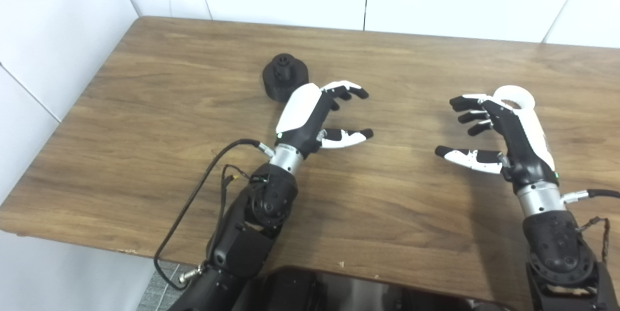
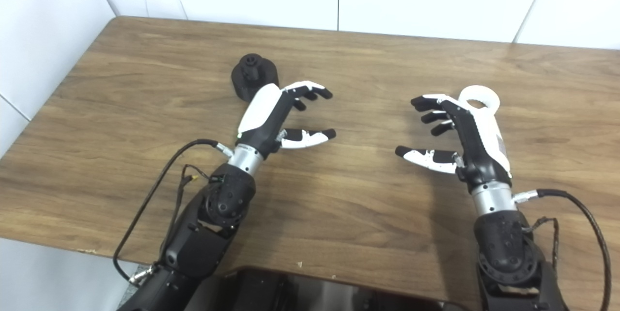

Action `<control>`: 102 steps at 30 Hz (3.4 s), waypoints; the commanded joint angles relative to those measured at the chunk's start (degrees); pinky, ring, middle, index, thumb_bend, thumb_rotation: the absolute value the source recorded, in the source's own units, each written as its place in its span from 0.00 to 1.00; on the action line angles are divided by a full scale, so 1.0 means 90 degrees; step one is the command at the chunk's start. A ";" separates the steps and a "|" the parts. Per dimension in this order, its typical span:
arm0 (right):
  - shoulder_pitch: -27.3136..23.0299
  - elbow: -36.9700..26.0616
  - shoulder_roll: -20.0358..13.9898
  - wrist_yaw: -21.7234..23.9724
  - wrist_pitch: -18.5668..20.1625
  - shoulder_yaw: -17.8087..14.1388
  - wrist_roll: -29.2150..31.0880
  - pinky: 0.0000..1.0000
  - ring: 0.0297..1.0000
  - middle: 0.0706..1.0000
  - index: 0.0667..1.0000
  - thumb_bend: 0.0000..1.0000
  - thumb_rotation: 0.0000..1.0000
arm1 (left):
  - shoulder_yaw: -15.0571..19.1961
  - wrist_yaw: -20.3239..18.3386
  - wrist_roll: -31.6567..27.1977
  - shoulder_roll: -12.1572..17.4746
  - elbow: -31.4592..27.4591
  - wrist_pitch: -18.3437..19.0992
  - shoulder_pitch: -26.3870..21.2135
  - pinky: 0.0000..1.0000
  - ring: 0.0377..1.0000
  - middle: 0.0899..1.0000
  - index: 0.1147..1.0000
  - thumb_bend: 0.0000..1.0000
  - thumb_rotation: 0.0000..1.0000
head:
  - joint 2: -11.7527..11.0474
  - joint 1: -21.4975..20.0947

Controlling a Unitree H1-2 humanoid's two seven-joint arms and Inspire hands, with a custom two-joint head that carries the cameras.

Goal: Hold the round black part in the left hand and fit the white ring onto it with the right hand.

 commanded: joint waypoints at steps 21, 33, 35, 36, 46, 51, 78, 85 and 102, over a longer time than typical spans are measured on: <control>-0.0214 -0.0046 -0.0039 -0.0155 -0.0365 -0.0079 0.0025 0.54 0.65 0.69 0.67 0.74 0.07 | 0.0715 0.0393 0.0103 0.0417 -0.0299 -0.0042 -0.0463 0.66 0.79 0.79 0.62 0.67 0.23 | -0.0028 0.0023; -0.0215 -0.0008 -0.0043 -0.0153 -0.0354 -0.0076 -0.0009 0.54 0.64 0.69 0.67 0.73 0.08 | 0.1107 0.0492 0.0036 0.0603 -0.0346 0.0036 -0.0598 0.62 0.76 0.79 0.61 0.68 0.21 | -0.0041 0.0070; -0.0216 0.0002 -0.0045 -0.0153 -0.0372 -0.0080 0.0006 0.54 0.64 0.69 0.67 0.73 0.08 | 0.1160 0.0519 0.0043 0.0632 -0.0326 0.0047 -0.0624 0.62 0.76 0.79 0.61 0.67 0.21 | -0.0041 0.0070; -0.0214 0.0007 -0.0040 -0.0151 -0.0378 -0.0087 0.0030 0.54 0.64 0.69 0.67 0.73 0.08 | 0.1197 0.0536 0.0047 0.0655 -0.0310 0.0063 -0.0643 0.63 0.77 0.79 0.61 0.68 0.21 | -0.0041 0.0079; -0.0203 0.0013 -0.0032 -0.0144 -0.0366 -0.0098 0.0031 0.54 0.65 0.69 0.68 0.73 0.08 | 0.1419 0.0757 0.0090 0.0845 -0.0145 0.0112 -0.0775 0.65 0.81 0.82 0.60 0.69 0.21 | -0.0050 0.0102; -0.0204 0.0013 -0.0042 -0.0133 -0.0355 -0.0101 0.0029 0.54 0.65 0.69 0.68 0.73 0.08 | 0.1463 0.0724 0.0261 0.0986 -0.0091 0.0419 -0.0862 0.67 0.83 0.85 0.63 0.70 0.25 | -0.0050 0.0102; -0.0182 -0.0033 -0.0082 -0.0103 -0.0370 -0.0137 0.0035 0.54 0.65 0.69 0.68 0.73 0.08 | 0.0898 0.0082 0.0523 0.1657 0.0605 0.1491 -0.1130 1.00 1.00 1.00 0.83 0.98 0.47 | -0.0041 0.0049; -0.0197 -0.0046 -0.0075 -0.0082 -0.0329 -0.0146 0.0048 0.54 0.65 0.69 0.68 0.73 0.08 | 0.0735 -0.0167 0.0572 0.1742 0.0631 0.1761 -0.1179 1.00 1.00 1.00 0.87 1.00 0.55 | -0.0043 0.0030; -0.0186 -0.0107 -0.0124 -0.0065 -0.0362 -0.0180 0.0077 0.54 0.66 0.70 0.68 0.73 0.07 | 0.0542 -0.0334 0.0560 0.1713 0.0975 0.1837 -0.1320 1.00 1.00 1.00 0.87 1.00 0.59 | -0.0021 -0.0029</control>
